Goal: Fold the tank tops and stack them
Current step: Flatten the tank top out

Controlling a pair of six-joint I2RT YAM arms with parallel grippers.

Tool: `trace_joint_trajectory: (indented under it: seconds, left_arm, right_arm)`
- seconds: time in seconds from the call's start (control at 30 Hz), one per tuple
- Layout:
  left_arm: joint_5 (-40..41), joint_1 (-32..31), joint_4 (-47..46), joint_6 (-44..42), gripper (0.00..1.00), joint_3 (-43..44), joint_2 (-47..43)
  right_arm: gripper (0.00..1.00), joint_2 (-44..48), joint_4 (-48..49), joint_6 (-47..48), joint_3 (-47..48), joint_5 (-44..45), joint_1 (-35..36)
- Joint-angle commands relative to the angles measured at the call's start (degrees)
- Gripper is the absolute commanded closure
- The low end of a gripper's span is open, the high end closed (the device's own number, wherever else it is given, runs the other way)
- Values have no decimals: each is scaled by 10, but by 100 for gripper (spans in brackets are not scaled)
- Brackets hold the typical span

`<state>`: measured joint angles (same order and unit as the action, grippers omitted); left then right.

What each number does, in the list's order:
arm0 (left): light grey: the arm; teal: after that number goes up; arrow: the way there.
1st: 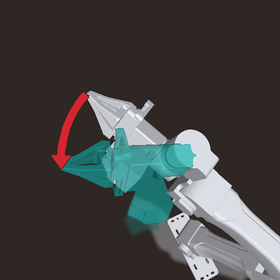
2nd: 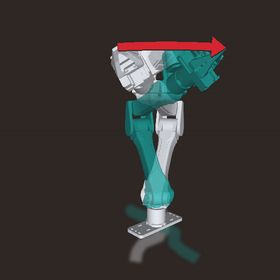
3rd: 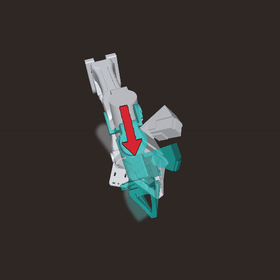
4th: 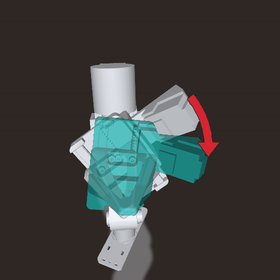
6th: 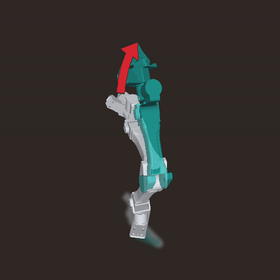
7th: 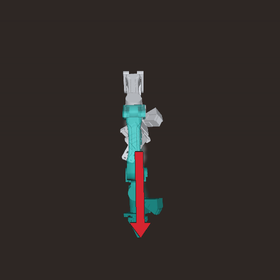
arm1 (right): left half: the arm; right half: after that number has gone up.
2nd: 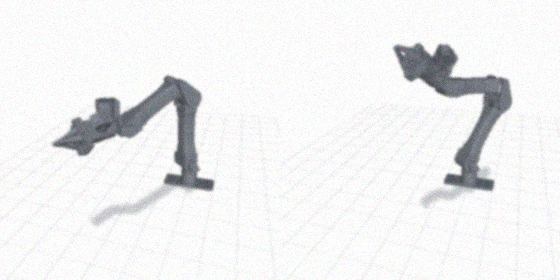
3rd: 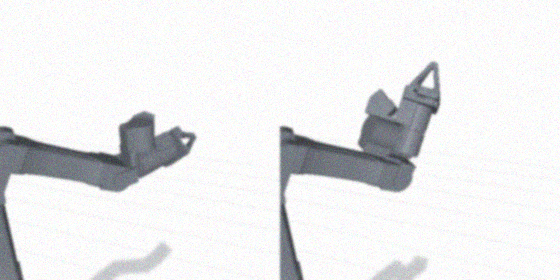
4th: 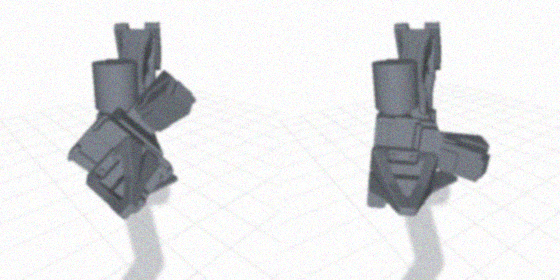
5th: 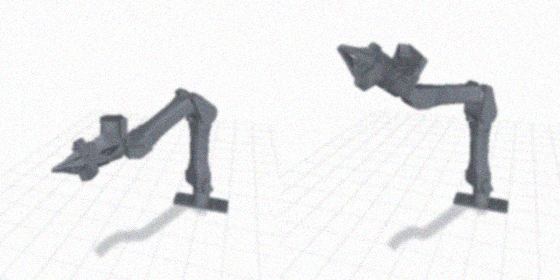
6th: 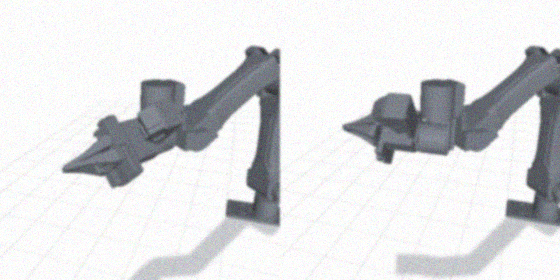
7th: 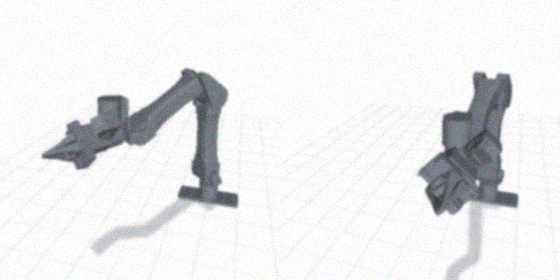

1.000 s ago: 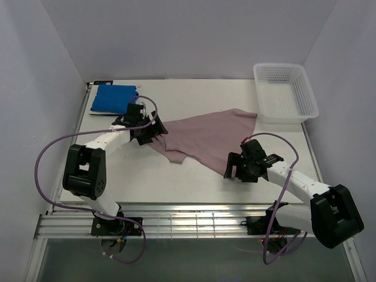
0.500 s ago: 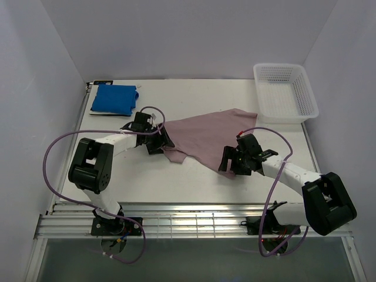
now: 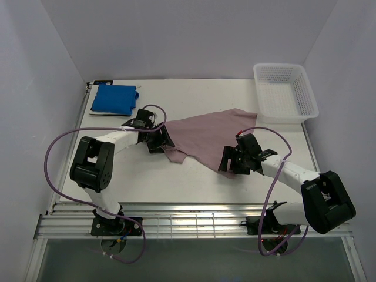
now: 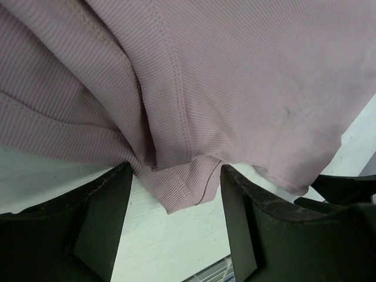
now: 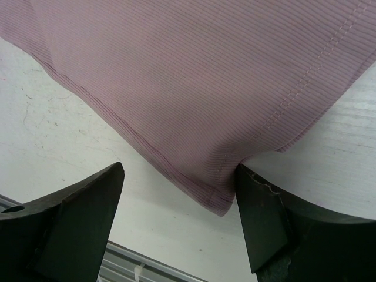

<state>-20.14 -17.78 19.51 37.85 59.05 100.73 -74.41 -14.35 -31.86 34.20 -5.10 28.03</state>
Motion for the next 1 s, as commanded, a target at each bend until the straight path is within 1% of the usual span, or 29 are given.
trace_joint_trajectory:
  seconds: [0.0,0.13,0.4,0.47,0.53,0.6,0.67,0.77,0.9,0.93,0.97]
  left_arm:
    - [15,-9,51,-11,28,14,-46]
    - [31,-11,54,-8,28,17,-57]
    - [46,-17,61,-10,29,47,-24]
    - [54,-18,61,-10,34,52,-7]
    - [58,-18,58,-8,35,59,1]
    - [59,-19,54,-8,40,64,11]
    - [50,-21,52,-10,42,71,20]
    - [51,-22,53,-9,42,69,24]
    - [49,-23,48,-11,55,65,28]
    - [48,-23,46,-10,67,65,29]
    - [44,-23,43,-11,74,64,29]
  right_arm:
    - [19,-21,-20,11,-17,-2,2]
    - [19,-24,-19,14,-16,-3,1]
    - [19,-19,-21,14,-17,0,1]
    - [20,-21,-22,16,-17,-2,1]
    - [20,-21,-22,16,-17,-2,1]
    - [20,-23,-22,16,-18,-2,1]
    - [20,-24,-23,16,-17,0,1]
    - [20,-24,-24,16,-15,-1,1]
    - [21,-25,-25,17,-14,-1,1]
    - [22,-24,-26,18,-13,-1,1]
    - [22,-24,-27,19,-13,-1,1]
